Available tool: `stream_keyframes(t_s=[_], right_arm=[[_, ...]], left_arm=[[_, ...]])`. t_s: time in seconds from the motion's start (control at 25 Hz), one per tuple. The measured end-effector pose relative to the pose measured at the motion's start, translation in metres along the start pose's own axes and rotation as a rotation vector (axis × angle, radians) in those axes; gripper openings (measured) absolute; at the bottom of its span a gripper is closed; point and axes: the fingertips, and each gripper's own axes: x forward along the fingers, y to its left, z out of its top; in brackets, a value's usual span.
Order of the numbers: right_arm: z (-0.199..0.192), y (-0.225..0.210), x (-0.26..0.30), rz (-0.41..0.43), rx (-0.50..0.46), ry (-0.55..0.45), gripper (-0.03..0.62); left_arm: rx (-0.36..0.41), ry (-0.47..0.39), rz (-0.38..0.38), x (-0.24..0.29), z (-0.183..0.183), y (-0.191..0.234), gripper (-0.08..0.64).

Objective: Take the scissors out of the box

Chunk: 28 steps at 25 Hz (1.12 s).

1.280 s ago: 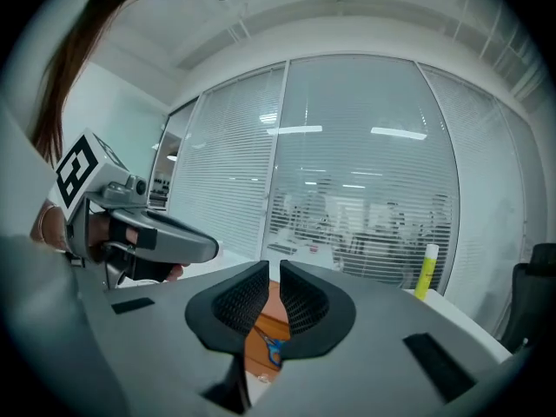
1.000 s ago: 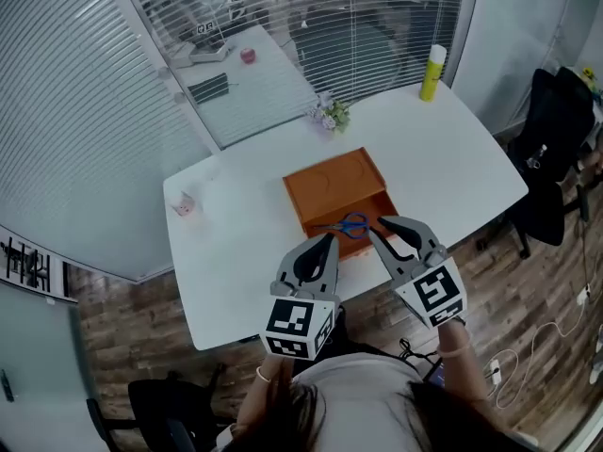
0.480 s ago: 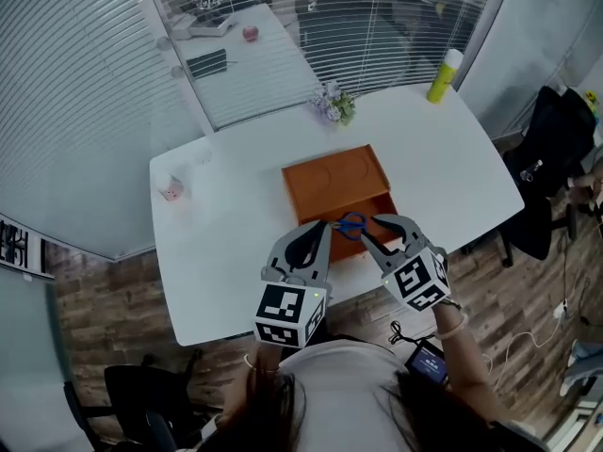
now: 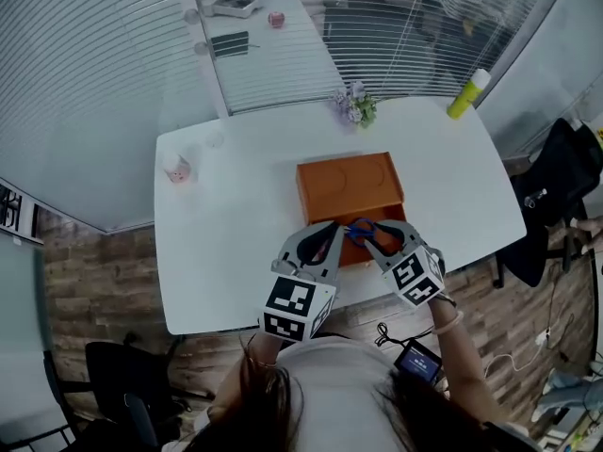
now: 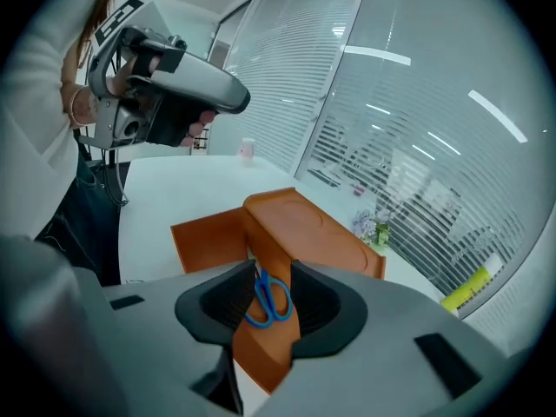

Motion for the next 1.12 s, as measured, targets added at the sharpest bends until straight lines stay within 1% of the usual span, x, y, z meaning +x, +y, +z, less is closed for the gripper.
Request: stream_keyframes(t_s=[0.16,0.52,0.76,0.92,1.12], right_arm=[[-0.006,-0.001,0.013,0.033,-0.019,0.037,0.156],[-0.019,0.007,0.042,0.139,-0.045,0.116,0.164],[-0.032,0.009,0.052,0.213,-0.062,0.193,0.166],[-0.038,0.011,0.057,0.245,-0.072,0.23,0.167],[-0.047,0.016,0.065,0.297,-0.082,0.274,0.167]], left_arm=[[-0.02,0.0,-0.022,0.003,0.0,0.001,0.017],[-0.026,0.006,-0.019,0.011,-0.004,0.009,0.017],[-0.047,0.005,-0.032,0.018,-0.003,0.012,0.017],[-0.061,-0.002,-0.044,0.022,-0.001,0.012,0.017],[-0.064,0.017,-0.058,0.027,-0.007,0.012,0.017]])
